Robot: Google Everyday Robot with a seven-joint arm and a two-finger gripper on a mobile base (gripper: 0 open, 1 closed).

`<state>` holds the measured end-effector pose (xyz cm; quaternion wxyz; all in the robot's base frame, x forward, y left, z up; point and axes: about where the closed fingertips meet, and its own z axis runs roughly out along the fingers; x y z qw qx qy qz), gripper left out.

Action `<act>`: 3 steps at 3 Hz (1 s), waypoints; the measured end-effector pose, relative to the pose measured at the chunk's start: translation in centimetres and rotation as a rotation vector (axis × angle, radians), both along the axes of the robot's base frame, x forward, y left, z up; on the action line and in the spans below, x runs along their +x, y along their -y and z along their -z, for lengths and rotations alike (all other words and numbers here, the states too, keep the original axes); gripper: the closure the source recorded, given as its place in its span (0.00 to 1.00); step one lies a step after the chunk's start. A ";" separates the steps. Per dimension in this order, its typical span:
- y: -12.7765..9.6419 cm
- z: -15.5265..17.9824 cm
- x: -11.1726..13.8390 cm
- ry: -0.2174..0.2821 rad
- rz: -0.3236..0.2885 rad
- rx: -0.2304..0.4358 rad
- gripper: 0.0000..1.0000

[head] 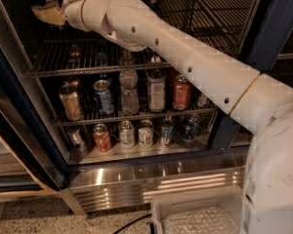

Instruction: Pick pepsi can from top shelf of fridge

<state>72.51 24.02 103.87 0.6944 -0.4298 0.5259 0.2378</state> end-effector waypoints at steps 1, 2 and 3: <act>2.6 0.0 -2.1 -0.032 0.013 0.009 1.00; 5.5 0.5 -4.0 -0.058 0.038 0.020 1.00; 8.9 1.8 -5.6 -0.107 0.064 0.037 1.00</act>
Offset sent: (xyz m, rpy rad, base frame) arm -0.0629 -0.1006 -0.0125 0.0371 0.0951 -0.0811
